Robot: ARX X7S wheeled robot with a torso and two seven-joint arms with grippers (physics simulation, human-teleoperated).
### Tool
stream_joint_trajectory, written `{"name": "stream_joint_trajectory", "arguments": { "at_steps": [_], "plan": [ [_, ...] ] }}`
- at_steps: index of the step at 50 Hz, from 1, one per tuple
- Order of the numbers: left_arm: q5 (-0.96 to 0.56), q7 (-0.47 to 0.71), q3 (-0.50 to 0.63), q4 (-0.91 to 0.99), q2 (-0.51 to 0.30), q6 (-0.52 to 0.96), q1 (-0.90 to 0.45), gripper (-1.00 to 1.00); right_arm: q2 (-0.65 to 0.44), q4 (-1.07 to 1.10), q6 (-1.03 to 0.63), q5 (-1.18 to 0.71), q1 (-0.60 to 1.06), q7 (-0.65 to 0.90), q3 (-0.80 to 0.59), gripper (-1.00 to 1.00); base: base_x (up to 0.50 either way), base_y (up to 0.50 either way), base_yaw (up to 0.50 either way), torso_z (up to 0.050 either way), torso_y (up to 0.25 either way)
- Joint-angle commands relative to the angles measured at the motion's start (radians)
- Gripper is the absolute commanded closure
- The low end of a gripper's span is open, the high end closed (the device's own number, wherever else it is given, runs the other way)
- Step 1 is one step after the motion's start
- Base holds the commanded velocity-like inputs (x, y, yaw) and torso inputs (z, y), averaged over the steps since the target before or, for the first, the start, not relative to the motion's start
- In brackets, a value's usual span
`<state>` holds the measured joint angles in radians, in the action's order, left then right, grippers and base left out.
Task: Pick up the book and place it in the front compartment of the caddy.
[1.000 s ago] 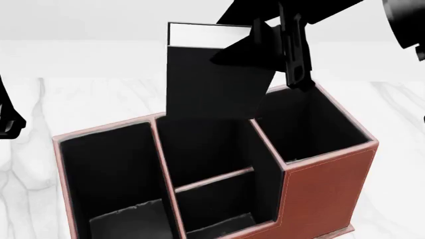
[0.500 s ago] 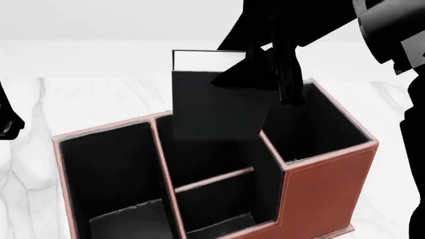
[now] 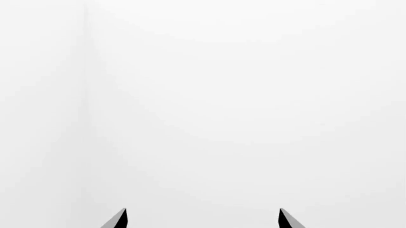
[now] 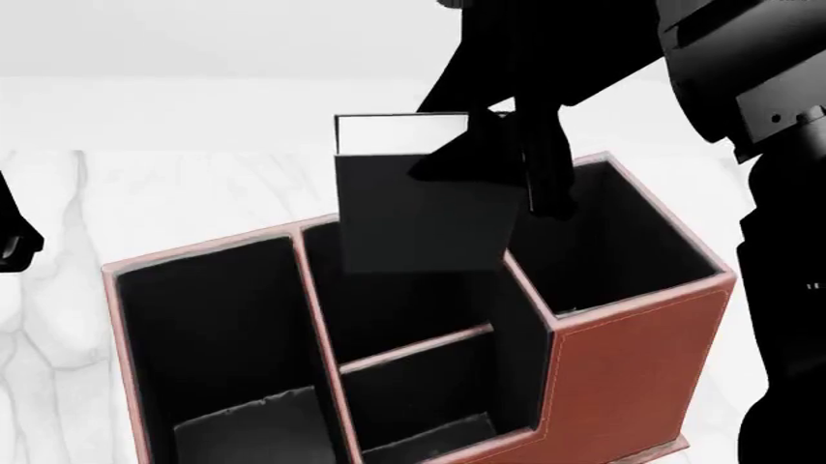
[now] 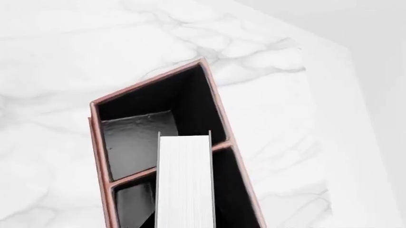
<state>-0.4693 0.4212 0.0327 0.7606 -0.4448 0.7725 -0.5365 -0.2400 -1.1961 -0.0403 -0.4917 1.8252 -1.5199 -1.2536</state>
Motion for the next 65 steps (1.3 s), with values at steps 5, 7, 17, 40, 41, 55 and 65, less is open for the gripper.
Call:
{"name": "stream_joint_trajectory", "arguments": {
  "at_steps": [5,7,17,40,41,55,65],
  "plan": [
    [-0.003,-0.012,-0.024,0.0,0.014,-0.009,-0.002,-1.0,0.043,-0.067,0.123,0.031,0.0,0.001,0.043,1.0,0.0,0.0,0.0,0.002,0.002],
    [-0.003,-0.011,-0.024,0.0,0.014,-0.01,0.0,-1.0,0.04,-0.063,0.147,0.035,-0.005,0.007,0.043,1.0,0.0,0.0,0.0,0.0,0.0],
    [-0.005,-0.008,-0.024,-0.001,0.012,-0.014,0.004,-1.0,0.015,-0.004,0.161,0.011,-0.022,0.005,0.053,1.0,0.0,0.0,0.0,0.0,0.001],
    [-0.009,-0.004,-0.024,-0.006,0.008,-0.024,0.008,-1.0,-0.022,0.102,-0.007,-0.036,-0.008,0.02,0.039,1.0,0.0,0.0,0.0,0.0,0.001],
    [-0.009,-0.004,-0.024,-0.006,0.008,-0.024,0.008,-1.0,-0.022,0.102,-0.007,-0.036,-0.008,0.02,0.039,1.0,0.0,0.0,0.0,0.0,0.0],
    [-0.012,-0.001,-0.024,-0.006,0.003,-0.027,0.013,-1.0,0.07,-0.103,0.122,-0.119,0.032,-0.05,-0.061,1.0,0.0,0.0,0.0,0.0,0.001],
    [-0.011,0.002,-0.013,-0.006,0.004,-0.027,0.008,-1.0,0.069,-0.111,0.212,-0.35,0.052,-0.05,-0.32,1.0,0.0,0.0,0.0,0.0,0.001]
  ]
}}
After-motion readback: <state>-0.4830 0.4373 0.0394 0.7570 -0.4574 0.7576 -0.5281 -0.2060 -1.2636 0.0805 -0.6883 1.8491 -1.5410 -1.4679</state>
